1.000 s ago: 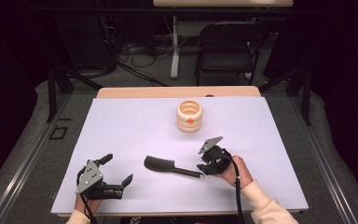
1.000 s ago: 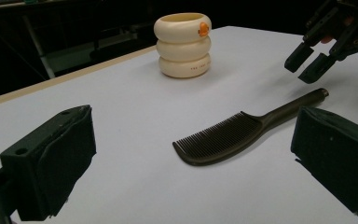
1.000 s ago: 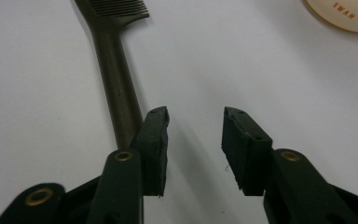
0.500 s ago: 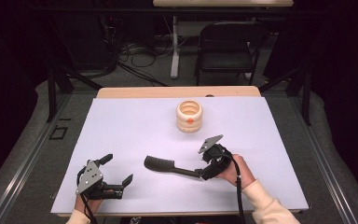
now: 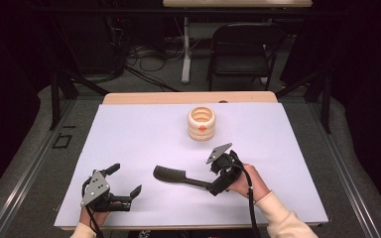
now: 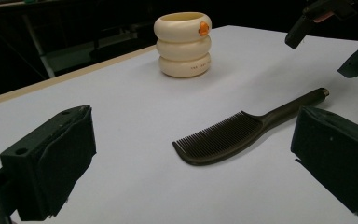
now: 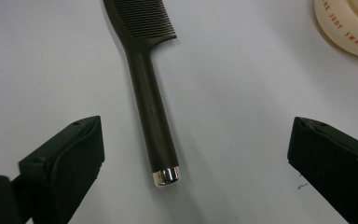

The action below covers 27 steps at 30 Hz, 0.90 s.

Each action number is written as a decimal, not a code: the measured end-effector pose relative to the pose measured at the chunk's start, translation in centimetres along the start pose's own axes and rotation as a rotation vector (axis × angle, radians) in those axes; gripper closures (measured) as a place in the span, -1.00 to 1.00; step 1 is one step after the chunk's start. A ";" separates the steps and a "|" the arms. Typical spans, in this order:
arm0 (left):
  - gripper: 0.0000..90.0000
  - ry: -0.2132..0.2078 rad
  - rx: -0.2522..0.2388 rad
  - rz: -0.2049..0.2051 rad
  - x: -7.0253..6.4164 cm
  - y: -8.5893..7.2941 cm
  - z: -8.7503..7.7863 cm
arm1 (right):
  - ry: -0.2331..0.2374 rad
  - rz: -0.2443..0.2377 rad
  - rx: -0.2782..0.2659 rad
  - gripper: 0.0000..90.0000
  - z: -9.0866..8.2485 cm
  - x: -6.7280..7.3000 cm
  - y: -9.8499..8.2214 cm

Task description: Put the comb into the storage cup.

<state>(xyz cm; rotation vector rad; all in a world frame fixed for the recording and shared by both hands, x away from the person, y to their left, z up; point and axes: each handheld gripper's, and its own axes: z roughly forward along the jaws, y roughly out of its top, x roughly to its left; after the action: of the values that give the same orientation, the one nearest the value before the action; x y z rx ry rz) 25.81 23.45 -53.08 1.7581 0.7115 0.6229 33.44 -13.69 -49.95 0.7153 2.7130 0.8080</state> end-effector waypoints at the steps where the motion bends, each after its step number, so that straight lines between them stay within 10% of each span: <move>1: -1.00 0.000 0.000 0.000 0.0 0.0 0.0 | 0.002 0.015 0.006 -0.98 0.0 0.2 0.1; 27: -1.00 -0.003 0.002 -0.001 0.0 0.0 0.1 | 0.052 -0.091 0.111 -1.00 2.2 2.1 2.8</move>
<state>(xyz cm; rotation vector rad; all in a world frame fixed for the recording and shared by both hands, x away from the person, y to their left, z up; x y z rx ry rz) 25.89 23.42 -53.13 1.7603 0.7105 0.6189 33.51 -9.59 -50.36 0.5956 2.8322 0.6689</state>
